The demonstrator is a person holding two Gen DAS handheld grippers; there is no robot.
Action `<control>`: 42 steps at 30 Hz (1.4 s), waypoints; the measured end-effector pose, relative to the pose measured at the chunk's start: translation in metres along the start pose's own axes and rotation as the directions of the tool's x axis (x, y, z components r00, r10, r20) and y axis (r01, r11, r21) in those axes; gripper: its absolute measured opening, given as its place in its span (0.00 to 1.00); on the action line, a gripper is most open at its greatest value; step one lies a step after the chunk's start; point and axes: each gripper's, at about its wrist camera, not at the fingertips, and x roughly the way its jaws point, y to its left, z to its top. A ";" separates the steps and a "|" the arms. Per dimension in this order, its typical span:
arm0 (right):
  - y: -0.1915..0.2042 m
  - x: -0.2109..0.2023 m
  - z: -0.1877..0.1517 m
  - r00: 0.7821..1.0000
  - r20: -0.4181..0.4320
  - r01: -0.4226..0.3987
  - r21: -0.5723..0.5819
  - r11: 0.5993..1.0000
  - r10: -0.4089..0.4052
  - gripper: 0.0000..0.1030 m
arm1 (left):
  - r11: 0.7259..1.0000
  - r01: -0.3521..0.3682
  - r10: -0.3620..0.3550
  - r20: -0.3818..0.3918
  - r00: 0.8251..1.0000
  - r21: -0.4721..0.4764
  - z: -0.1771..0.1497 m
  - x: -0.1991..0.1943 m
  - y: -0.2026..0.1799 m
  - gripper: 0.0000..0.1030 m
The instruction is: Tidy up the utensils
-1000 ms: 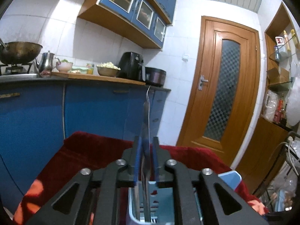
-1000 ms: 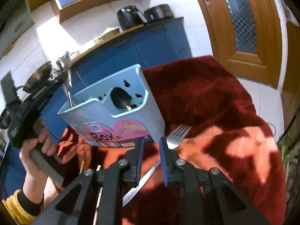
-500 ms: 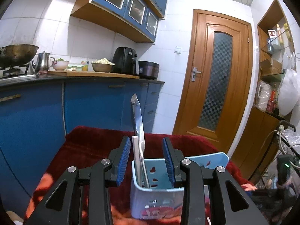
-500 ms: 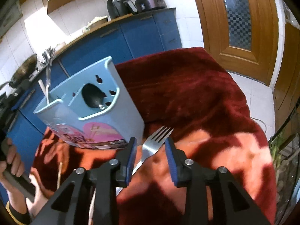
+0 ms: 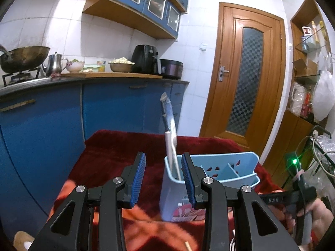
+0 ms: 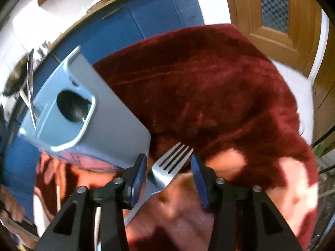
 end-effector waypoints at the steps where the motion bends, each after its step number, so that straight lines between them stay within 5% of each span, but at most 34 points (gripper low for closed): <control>1: -0.002 0.000 0.000 1.000 0.003 -0.006 0.007 1.000 0.006 0.32 | 1.000 -0.002 0.002 -0.005 1.000 -0.006 -0.002 0.000 0.002 0.35; 3: -0.009 -0.002 -0.003 1.000 0.011 -0.028 0.030 0.999 0.027 0.21 | 1.000 -0.007 0.007 -0.012 1.000 -0.014 -0.005 0.000 0.004 0.35; 11: -0.017 -0.038 -0.022 0.979 0.148 -0.153 0.097 0.983 0.137 0.09 | 0.999 -0.020 0.017 -0.054 0.998 -0.042 -0.014 0.007 0.011 0.35; 18: 0.007 -0.091 -0.039 0.930 0.315 -0.205 0.024 0.978 0.187 0.04 | 0.999 -0.038 0.037 -0.062 0.997 -0.029 -0.021 0.011 0.009 0.35; 23: 0.032 -0.117 -0.039 0.896 0.411 -0.169 -0.030 0.985 0.166 0.03 | 0.999 -0.036 0.033 -0.077 0.996 -0.034 -0.025 0.012 0.010 0.35; 33: 0.075 -0.160 -0.013 0.791 0.589 -0.104 -0.136 0.985 0.165 0.03 | 0.998 -0.052 0.048 -0.081 0.996 -0.047 -0.028 0.013 0.015 0.35; 42: 0.109 -0.150 0.016 0.720 0.679 0.002 -0.213 0.977 0.146 0.03 | 0.996 -0.056 0.049 -0.095 0.994 -0.075 -0.031 0.020 0.024 0.35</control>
